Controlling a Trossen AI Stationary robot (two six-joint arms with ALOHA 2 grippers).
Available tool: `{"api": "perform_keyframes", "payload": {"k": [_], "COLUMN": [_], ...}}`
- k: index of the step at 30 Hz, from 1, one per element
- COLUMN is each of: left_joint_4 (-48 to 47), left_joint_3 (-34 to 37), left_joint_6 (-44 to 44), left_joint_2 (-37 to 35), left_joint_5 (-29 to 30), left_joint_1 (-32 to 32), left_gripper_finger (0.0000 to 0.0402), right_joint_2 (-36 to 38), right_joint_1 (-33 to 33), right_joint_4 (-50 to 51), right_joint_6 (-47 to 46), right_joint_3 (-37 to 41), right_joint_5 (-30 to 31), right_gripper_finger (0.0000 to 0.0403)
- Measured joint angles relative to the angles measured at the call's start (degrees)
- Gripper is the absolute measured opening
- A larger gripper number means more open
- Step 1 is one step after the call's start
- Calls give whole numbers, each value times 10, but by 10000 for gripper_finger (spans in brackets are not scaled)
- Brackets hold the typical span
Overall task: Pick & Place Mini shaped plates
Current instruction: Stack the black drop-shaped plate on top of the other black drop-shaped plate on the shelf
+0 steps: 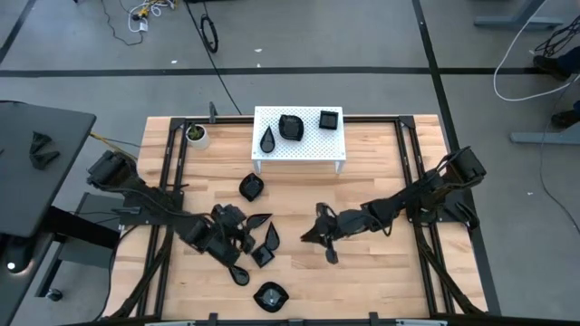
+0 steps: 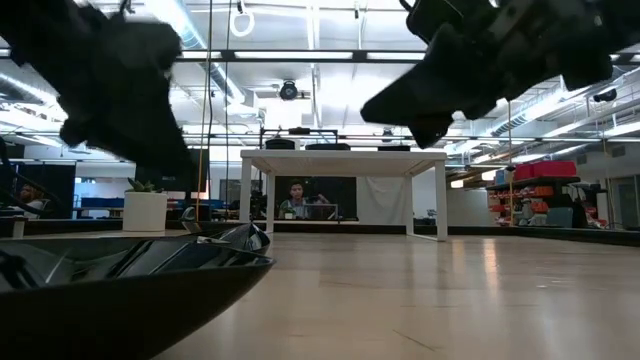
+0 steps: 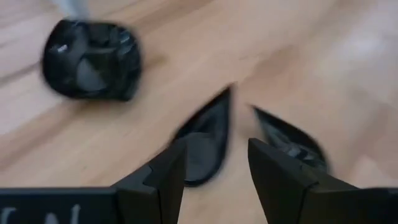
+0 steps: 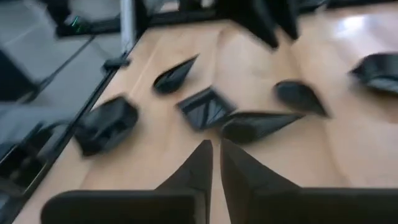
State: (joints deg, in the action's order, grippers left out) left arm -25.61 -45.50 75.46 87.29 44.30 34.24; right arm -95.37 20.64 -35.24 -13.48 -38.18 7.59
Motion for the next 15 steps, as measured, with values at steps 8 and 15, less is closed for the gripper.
{"api": "perform_keyframes", "payload": {"k": [8, 15], "left_joint_4": [-8, 163], "left_joint_3": [13, 106], "left_joint_6": [-11, -105], "left_joint_2": [27, 27], "left_joint_5": [-82, -129], "left_joint_1": [-70, -114], "left_gripper_finger": [165, 132], "right_joint_2": [0, 0], "right_joint_1": [0, 0], "right_joint_4": [-69, -81], "right_joint_6": [-8, -4], "right_joint_3": [17, 17], "right_joint_5": [69, 68], "right_gripper_finger": [36, 36]}}
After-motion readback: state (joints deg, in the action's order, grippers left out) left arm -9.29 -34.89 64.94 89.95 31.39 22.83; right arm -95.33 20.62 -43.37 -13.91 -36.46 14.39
